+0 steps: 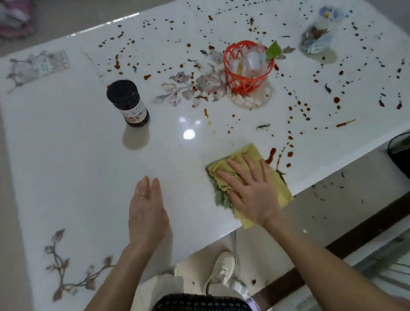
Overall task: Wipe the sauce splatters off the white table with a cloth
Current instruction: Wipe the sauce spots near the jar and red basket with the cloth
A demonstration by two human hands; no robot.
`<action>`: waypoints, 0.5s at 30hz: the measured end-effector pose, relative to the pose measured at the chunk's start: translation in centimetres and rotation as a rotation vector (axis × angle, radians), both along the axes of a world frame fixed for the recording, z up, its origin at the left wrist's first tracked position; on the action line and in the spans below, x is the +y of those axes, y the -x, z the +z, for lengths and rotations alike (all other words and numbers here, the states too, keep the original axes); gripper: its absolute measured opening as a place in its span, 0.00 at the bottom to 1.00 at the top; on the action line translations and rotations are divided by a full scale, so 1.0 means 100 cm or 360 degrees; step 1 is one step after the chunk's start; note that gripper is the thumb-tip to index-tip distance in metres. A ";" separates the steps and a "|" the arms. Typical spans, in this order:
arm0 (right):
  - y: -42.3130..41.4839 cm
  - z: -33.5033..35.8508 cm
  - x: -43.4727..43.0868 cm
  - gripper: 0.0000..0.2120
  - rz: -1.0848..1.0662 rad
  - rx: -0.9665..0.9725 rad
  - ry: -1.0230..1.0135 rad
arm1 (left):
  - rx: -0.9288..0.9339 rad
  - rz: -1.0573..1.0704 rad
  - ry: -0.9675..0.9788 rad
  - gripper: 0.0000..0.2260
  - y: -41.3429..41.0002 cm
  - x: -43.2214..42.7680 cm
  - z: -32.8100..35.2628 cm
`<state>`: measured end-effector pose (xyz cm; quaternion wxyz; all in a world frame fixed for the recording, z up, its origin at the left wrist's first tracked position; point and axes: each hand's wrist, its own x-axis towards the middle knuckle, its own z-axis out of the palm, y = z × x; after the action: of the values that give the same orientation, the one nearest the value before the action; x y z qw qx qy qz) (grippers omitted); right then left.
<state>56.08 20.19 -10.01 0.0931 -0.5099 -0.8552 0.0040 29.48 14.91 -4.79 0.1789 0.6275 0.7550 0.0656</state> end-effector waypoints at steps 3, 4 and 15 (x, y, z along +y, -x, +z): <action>0.034 0.003 -0.016 0.23 -0.0292 0.0098 0.0060 | 0.0026 0.0008 0.0016 0.25 -0.002 0.000 0.000; 0.045 0.003 -0.028 0.23 -0.0229 0.0134 0.0056 | 0.0012 0.0043 0.0018 0.25 -0.002 0.000 -0.001; -0.057 -0.001 0.042 0.23 -0.0231 0.0016 0.0048 | 0.0060 0.0113 0.0072 0.28 -0.009 -0.002 -0.006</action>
<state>61.82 24.42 -10.15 0.0898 -0.5720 -0.8153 0.0128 30.38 14.70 -5.35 0.1763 0.5973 0.7812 0.0430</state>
